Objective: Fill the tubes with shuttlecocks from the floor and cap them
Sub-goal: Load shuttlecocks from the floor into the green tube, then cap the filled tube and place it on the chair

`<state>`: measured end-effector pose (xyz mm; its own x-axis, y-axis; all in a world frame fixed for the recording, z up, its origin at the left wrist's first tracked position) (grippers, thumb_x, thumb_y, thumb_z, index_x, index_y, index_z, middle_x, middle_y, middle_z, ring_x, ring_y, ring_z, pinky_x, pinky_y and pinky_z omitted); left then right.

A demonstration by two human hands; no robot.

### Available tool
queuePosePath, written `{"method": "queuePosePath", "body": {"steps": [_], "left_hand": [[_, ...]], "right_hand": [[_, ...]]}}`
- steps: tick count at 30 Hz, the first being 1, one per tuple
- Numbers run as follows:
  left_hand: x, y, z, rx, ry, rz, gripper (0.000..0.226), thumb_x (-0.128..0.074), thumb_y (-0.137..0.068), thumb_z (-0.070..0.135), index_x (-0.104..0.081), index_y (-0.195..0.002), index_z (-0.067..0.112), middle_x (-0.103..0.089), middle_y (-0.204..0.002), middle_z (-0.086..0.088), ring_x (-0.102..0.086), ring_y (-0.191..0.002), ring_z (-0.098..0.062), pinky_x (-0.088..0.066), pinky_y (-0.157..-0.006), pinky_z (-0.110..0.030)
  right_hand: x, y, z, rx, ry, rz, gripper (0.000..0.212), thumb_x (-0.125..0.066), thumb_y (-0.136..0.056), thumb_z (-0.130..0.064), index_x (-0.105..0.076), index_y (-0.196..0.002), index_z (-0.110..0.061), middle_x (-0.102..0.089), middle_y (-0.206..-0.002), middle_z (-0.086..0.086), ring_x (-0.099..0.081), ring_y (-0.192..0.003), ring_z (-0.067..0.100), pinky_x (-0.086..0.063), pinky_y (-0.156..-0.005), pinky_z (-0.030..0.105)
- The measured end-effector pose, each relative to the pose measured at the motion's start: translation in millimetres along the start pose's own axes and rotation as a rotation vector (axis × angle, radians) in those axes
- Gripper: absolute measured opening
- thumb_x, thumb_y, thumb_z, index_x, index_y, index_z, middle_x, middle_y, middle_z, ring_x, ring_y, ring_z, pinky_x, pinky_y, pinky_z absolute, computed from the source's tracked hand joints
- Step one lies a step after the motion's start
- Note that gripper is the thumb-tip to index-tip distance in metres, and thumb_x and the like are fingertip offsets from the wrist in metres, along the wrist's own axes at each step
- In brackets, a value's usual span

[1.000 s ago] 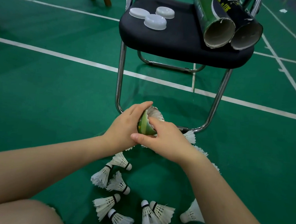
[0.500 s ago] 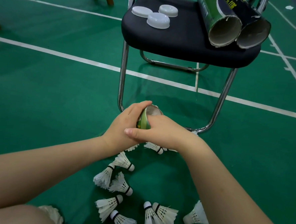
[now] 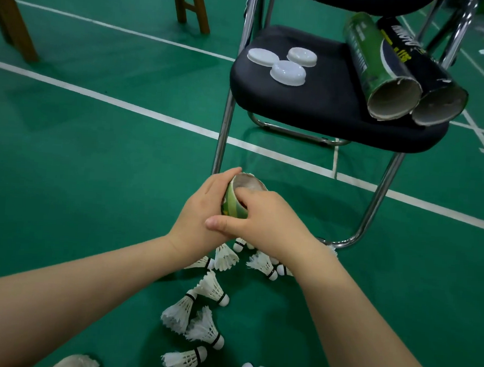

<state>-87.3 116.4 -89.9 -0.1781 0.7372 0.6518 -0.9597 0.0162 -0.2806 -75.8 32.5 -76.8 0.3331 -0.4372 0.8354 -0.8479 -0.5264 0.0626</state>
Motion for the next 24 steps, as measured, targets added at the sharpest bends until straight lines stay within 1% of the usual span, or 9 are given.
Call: {"method": "queuePosePath", "body": {"steps": [2, 3, 6, 9, 11, 13, 15, 17, 24], "left_hand": [[9.5, -0.2, -2.1, 0.012, 0.003, 0.031, 0.076, -0.072, -0.065, 0.014, -0.039, -0.134, 0.014, -0.051, -0.125, -0.005, -0.048, -0.110, -0.013, -0.027, -0.084, -0.006], [15.7, -0.1, -2.5, 0.015, 0.013, 0.061, 0.076, -0.072, -0.064, 0.018, -0.040, -0.133, 0.014, -0.052, -0.122, -0.002, -0.046, -0.106, -0.007, -0.026, -0.083, -0.002], [35.4, -1.1, 0.4, 0.054, 0.098, 0.150, 0.080, -0.066, -0.056, 0.034, -0.043, -0.131, 0.019, -0.049, -0.113, 0.014, -0.040, -0.096, 0.010, -0.024, -0.080, 0.007], [55.9, -8.6, 8.9, 0.073, 0.204, 0.241, 0.084, -0.059, -0.048, 0.050, -0.044, -0.128, 0.027, -0.050, -0.111, 0.025, -0.046, -0.095, 0.013, -0.029, -0.079, 0.005], [69.7, -18.2, 13.9, 0.059, 0.246, 0.301, 0.082, -0.058, -0.048, 0.050, -0.045, -0.126, 0.029, -0.052, -0.109, 0.026, -0.047, -0.095, 0.019, -0.030, -0.078, 0.004], [81.3, -30.0, 17.7, 0.037, 0.266, 0.346, 0.082, -0.064, -0.051, 0.048, -0.044, -0.127, 0.029, -0.052, -0.107, 0.028, -0.046, -0.095, 0.022, -0.030, -0.077, 0.004], [88.6, -42.8, 21.6, 0.016, 0.272, 0.369, 0.085, -0.071, -0.050, 0.049, -0.044, -0.128, 0.029, -0.054, -0.110, 0.024, -0.047, -0.098, 0.019, -0.030, -0.076, 0.004], [92.5, -55.7, 26.2, -0.002, 0.270, 0.386, 0.084, -0.074, -0.052, 0.046, -0.044, -0.128, 0.029, -0.054, -0.115, 0.019, -0.047, -0.101, 0.016, -0.030, -0.077, 0.004], [93.3, -90.9, 35.4, -0.037, 0.309, 0.426, 0.079, -0.056, -0.051, 0.054, -0.045, -0.126, 0.031, -0.054, -0.110, 0.024, -0.048, -0.099, 0.014, -0.033, -0.076, 0.002]], "right_hand": [[6.4, -4.7, -9.3, 0.031, -0.030, 0.040, 0.040, -0.061, -0.069, -0.066, -0.049, -0.070, -0.027, -0.052, -0.068, -0.009, -0.051, -0.075, 0.021, -0.033, -0.058, 0.029], [11.2, -7.0, -16.0, 0.063, -0.052, 0.070, 0.039, -0.064, -0.069, -0.064, -0.054, -0.073, -0.026, -0.055, -0.069, -0.008, -0.052, -0.074, 0.019, -0.037, -0.060, 0.031], [35.7, -7.9, -37.4, 0.190, -0.157, 0.259, 0.040, -0.069, -0.067, -0.058, -0.066, -0.088, -0.024, -0.065, -0.082, -0.013, -0.058, -0.080, 0.010, -0.046, -0.080, 0.037], [61.9, -6.6, -48.0, 0.256, -0.258, 0.465, 0.041, -0.066, -0.065, -0.057, -0.067, -0.093, -0.027, -0.059, -0.088, -0.025, -0.054, -0.090, 0.000, -0.044, -0.087, 0.035], [72.8, -10.5, -51.6, 0.296, -0.284, 0.544, 0.044, -0.063, -0.066, -0.055, -0.065, -0.098, -0.026, -0.057, -0.098, -0.024, -0.051, -0.100, 0.000, -0.043, -0.091, 0.032], [79.9, -19.2, -53.9, 0.331, -0.273, 0.577, 0.049, -0.063, -0.068, -0.054, -0.062, -0.106, -0.023, -0.056, -0.111, -0.017, -0.048, -0.111, 0.002, -0.039, -0.097, 0.026], [85.9, -29.7, -54.9, 0.350, -0.274, 0.589, 0.055, -0.064, -0.068, -0.054, -0.059, -0.112, -0.023, -0.050, -0.119, -0.014, -0.043, -0.118, 0.003, -0.034, -0.101, 0.020], [93.4, -40.4, -54.4, 0.353, -0.312, 0.590, 0.059, -0.065, -0.067, -0.054, -0.054, -0.117, -0.026, -0.047, -0.124, -0.014, -0.040, -0.122, 0.004, -0.032, -0.103, 0.020], [120.3, -67.5, -47.1, 0.321, -0.330, 0.594, 0.068, -0.064, -0.062, -0.061, -0.042, -0.121, -0.036, -0.046, -0.125, -0.016, -0.041, -0.122, 0.003, -0.036, -0.103, 0.027]]}}
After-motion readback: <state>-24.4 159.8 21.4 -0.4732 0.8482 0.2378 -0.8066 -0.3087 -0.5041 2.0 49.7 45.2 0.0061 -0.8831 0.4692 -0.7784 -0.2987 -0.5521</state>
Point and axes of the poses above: each hand's wrist, its own y-axis away from the middle knuckle, its own x-axis out of the back of the hand, z = x × y, the point moved 8 cm from there along -y, towards the middle knuckle
